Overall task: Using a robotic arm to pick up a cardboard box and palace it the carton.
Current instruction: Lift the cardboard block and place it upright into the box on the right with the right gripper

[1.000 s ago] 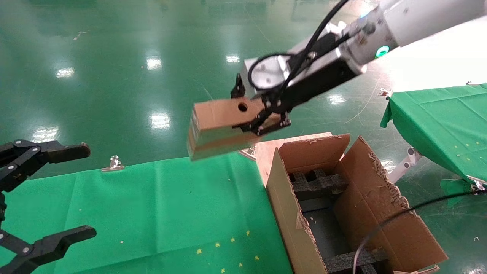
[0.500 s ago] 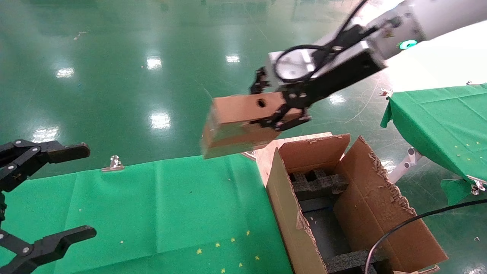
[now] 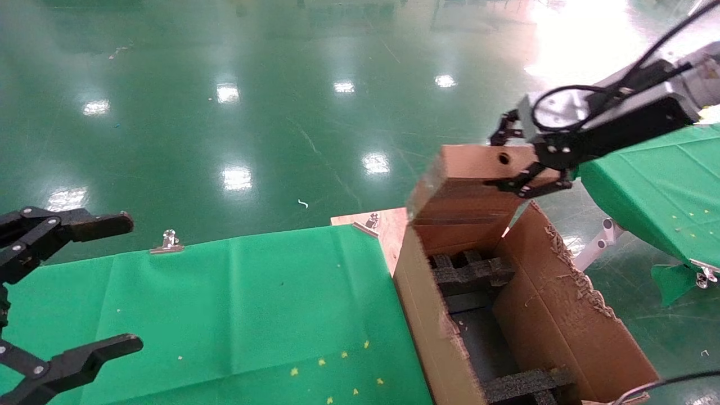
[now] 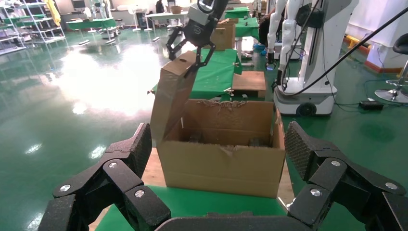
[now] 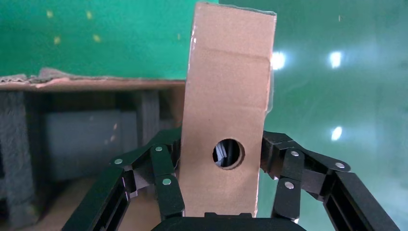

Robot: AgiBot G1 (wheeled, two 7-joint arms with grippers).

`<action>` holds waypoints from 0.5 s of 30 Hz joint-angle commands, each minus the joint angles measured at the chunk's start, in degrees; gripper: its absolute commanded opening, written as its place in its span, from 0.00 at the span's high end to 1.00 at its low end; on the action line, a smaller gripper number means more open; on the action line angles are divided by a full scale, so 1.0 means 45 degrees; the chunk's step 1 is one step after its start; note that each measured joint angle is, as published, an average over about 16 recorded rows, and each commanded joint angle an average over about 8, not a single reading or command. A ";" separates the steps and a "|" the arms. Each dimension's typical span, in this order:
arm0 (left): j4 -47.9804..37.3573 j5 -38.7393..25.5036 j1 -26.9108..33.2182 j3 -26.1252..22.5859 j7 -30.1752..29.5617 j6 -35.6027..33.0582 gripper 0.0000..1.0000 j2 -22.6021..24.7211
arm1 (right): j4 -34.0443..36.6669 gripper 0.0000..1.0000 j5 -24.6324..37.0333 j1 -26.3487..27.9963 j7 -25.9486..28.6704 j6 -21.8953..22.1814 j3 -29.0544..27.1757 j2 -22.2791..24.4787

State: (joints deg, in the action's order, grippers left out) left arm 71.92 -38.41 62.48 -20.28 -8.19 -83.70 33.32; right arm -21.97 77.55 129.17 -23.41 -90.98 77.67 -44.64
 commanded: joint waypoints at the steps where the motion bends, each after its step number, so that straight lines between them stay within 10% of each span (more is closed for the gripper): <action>1: 0.0000 0.0000 0.0000 0.0000 0.0000 0.0000 0.00 0.0000 | 0.0416 1.00 0.0097 0.0086 -0.0232 0.0015 0.0268 0.0174; 15: 0.0000 0.0001 0.0000 -0.0001 0.0001 0.0001 0.00 -0.0001 | 0.2236 1.00 0.0114 0.0154 -0.0783 -0.0013 0.1194 0.0861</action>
State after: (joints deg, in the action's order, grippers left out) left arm 71.92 -38.40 62.49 -20.28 -8.19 -83.70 33.32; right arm -12.09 77.84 129.77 -26.52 -91.02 82.85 -40.92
